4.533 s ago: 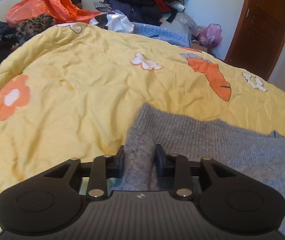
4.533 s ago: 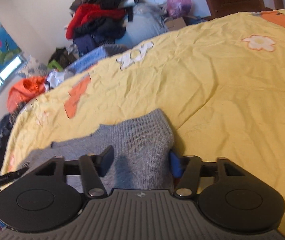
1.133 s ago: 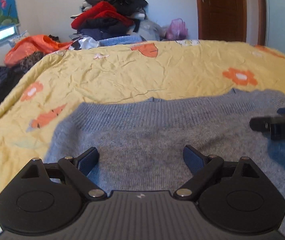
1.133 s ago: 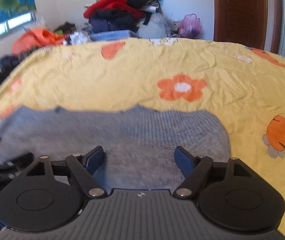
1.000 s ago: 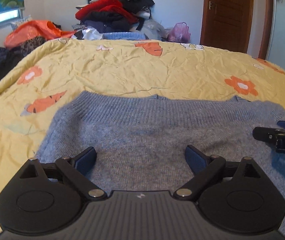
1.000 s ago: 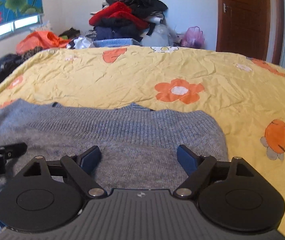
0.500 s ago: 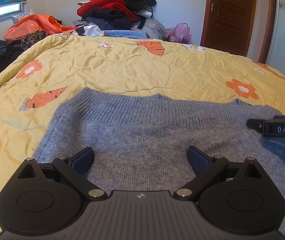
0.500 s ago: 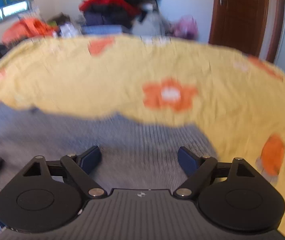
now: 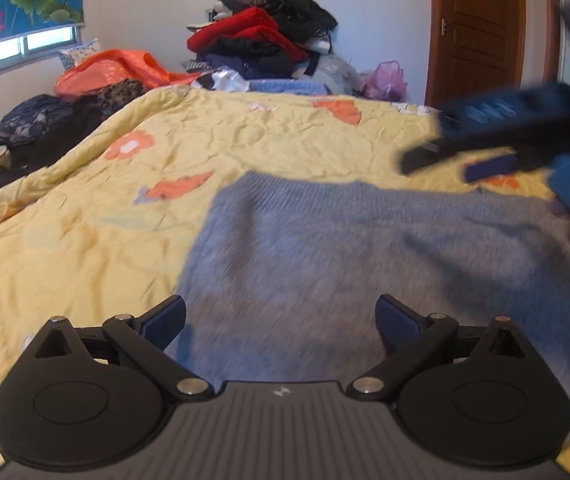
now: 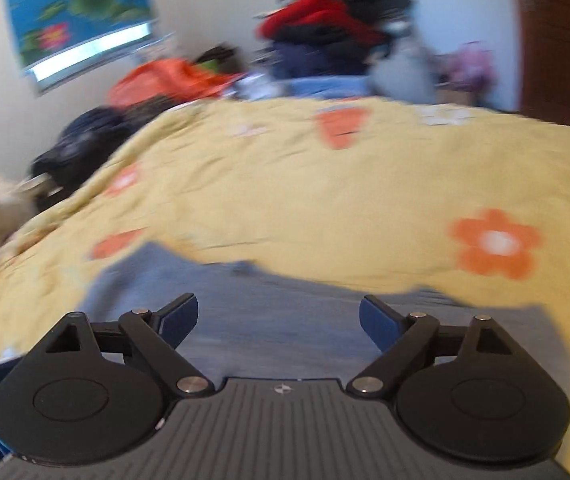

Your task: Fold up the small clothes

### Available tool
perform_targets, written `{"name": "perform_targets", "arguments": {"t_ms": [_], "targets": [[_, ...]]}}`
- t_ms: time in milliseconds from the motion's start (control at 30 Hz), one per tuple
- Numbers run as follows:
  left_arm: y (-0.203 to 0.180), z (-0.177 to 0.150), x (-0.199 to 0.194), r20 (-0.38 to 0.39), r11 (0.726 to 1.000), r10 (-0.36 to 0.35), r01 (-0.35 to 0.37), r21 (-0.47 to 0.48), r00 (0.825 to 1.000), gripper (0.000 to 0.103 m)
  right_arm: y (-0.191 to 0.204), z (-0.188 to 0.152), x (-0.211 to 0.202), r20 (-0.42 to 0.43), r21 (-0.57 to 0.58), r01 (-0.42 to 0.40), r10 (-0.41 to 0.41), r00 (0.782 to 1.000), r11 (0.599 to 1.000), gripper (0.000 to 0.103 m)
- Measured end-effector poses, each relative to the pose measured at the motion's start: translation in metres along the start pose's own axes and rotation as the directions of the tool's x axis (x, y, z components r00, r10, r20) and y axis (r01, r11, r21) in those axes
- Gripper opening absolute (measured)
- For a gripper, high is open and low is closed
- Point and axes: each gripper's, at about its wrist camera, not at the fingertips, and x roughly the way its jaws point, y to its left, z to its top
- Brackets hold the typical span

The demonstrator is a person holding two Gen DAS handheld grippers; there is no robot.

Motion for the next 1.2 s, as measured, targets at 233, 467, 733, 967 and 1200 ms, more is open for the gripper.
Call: {"name": "perform_targets", "arguments": {"t_ms": [233, 467, 733, 967, 1200], "targets": [[0.013, -0.019, 0.01, -0.062, 0.998, -0.026, 0.023, -0.054, 0.998, 0.103, 0.1, 0.022, 0.098, -0.196, -0.014, -0.26, 0.253, 0.948, 0.965, 0.085], [0.018, -0.02, 0.011, -0.061, 0.997, -0.051, 0.047, -0.065, 0.997, 0.103, 0.146, 0.019, 0.147, -0.244, -0.192, -0.2, 0.151, 0.958, 0.961, 0.103], [0.053, -0.042, -0.05, -0.007, 0.952, -0.118, 0.112, -0.286, 0.993, 0.103, 0.096, 0.016, 0.05, -0.032, -0.036, -0.335, 0.334, 0.942, 0.942, 0.095], [0.097, -0.07, -0.049, 0.095, 0.625, -0.385, 0.335, -0.705, 0.918, 0.103, 0.047, -0.043, -0.025, -0.002, 0.016, -0.328, 0.328, 0.945, 0.945, 0.099], [0.101, -0.054, -0.032, 0.082, 0.587, -0.289, 0.244, -0.772, 0.954, 0.099, 0.034, -0.075, -0.002, -0.008, 0.09, -0.328, 0.33, 0.944, 0.94, 0.103]]}}
